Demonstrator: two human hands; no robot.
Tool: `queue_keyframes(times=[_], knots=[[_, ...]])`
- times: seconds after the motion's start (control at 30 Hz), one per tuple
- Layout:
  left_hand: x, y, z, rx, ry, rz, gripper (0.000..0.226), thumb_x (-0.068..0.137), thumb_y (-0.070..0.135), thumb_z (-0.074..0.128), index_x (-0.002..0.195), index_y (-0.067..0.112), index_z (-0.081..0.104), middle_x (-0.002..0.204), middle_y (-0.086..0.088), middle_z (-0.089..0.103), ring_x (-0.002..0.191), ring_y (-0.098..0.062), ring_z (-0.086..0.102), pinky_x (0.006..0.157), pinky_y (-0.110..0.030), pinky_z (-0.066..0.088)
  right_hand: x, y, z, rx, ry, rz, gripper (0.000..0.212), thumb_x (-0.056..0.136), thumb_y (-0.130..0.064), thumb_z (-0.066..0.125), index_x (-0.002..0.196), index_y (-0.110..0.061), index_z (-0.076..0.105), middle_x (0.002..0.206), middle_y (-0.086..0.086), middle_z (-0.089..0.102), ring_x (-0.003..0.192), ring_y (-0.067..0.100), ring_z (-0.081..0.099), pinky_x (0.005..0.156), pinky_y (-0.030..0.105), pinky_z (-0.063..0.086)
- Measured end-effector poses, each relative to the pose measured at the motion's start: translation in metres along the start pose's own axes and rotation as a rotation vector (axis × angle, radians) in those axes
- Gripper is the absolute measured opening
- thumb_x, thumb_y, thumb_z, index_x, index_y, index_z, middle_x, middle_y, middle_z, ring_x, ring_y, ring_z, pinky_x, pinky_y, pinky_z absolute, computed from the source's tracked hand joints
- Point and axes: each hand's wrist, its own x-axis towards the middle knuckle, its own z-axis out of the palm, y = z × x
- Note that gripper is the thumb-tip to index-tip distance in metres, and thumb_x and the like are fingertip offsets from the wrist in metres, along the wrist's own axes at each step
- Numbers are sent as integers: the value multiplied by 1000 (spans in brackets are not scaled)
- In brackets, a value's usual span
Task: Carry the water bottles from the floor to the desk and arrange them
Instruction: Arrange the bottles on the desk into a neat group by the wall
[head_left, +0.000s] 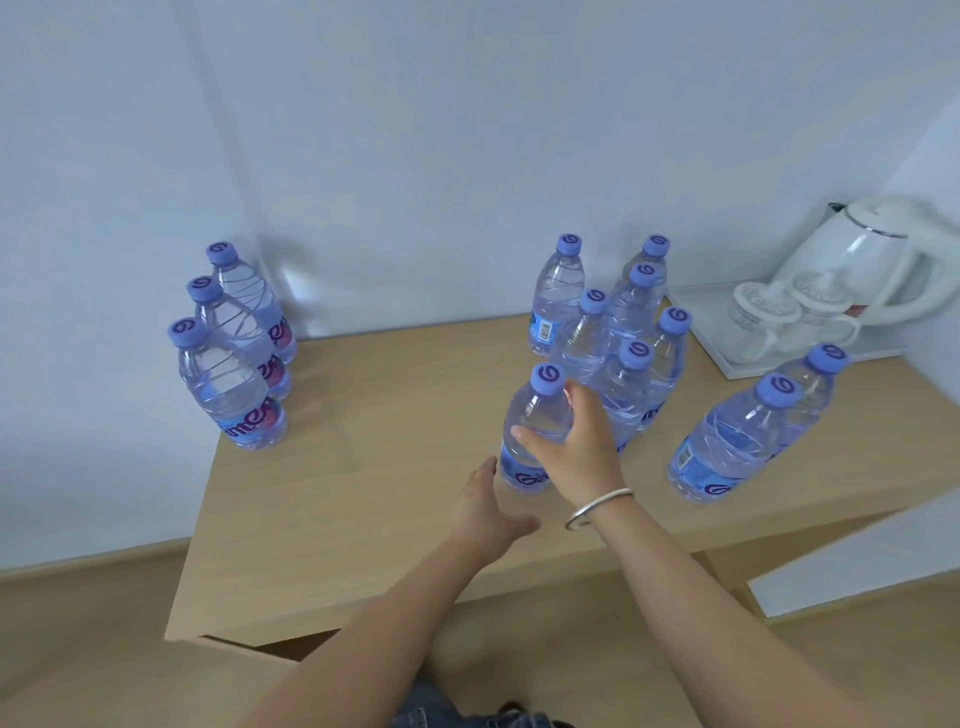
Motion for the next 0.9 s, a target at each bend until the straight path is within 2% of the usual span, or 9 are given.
queue_keyframes(times=[0.17, 0.33, 0.4, 0.47, 0.53, 0.63, 0.7, 0.8, 0.9], knots=[[-4, -1, -1, -22, 16, -17, 95, 74, 22, 76, 148, 14, 17, 152, 1, 27, 138, -15, 30, 107, -26, 31, 10, 2, -1, 82, -139, 66, 57, 72, -24, 78, 119, -13, 47, 108, -4, 52, 101, 12, 48, 86, 21, 34], [-9, -7, -13, -95, 58, 19, 102, 70, 26, 80, 148, 19, 15, 150, 5, 29, 137, -13, 31, 100, -22, 34, 10, -11, -4, -7, -47, 94, 60, 68, -40, 79, 114, -15, 49, 103, -8, 52, 95, 13, 48, 83, 28, 39], [-13, -6, -22, -180, 66, 83, 110, 63, 28, 85, 148, 25, 15, 146, 8, 32, 135, -11, 35, 100, -25, 38, 12, -27, -9, 9, -22, 82, 54, 67, -44, 78, 106, -16, 52, 91, -11, 54, 88, 13, 51, 81, 31, 42], [-17, -5, -33, -321, 28, 186, 108, 56, 23, 87, 143, 25, 24, 137, 4, 46, 121, -9, 52, 92, -30, 50, 15, -48, -12, 59, -18, 70, 44, 70, -44, 75, 98, -21, 51, 82, -20, 51, 86, 12, 51, 78, 28, 39], [-27, 2, -45, -483, -14, 247, 87, 54, 11, 84, 129, 14, 40, 113, -4, 60, 95, -8, 63, 76, -25, 54, 20, -66, -11, 91, -54, 83, 40, 72, -45, 72, 98, -26, 48, 84, -24, 48, 88, 10, 49, 79, 26, 36], [-45, 11, -70, -620, -73, 285, 64, 49, 16, 81, 107, 5, 56, 90, -7, 66, 80, -18, 63, 69, -26, 52, 30, -91, 0, 205, -152, 110, 39, 71, -45, 73, 95, -23, 52, 87, -18, 54, 86, 9, 56, 76, 28, 44], [-56, 12, -89, -684, -153, 304, 55, 48, 22, 77, 98, 7, 62, 84, -3, 68, 76, -16, 64, 67, -25, 52, 35, -107, 4, 327, -344, 105, 46, 68, -43, 76, 97, -15, 56, 89, -7, 62, 83, 12, 62, 72, 29, 48], [-68, 4, -116, -770, -328, 241, 55, 51, 24, 71, 103, 10, 62, 90, -2, 71, 83, -16, 66, 74, -26, 53, 40, -123, 18, 553, -703, 53, 29, 68, -29, 70, 85, -12, 53, 83, 5, 64, 78, 21, 63, 70, 30, 52], [-71, -9, -134, -776, -423, 195, 58, 53, 24, 68, 109, 9, 58, 94, -1, 71, 86, -15, 66, 75, -25, 53, 40, -133, 40, 551, -713, 57, 25, 57, -33, 69, 71, -19, 54, 76, 4, 62, 72, 19, 61, 63, 27, 50]])
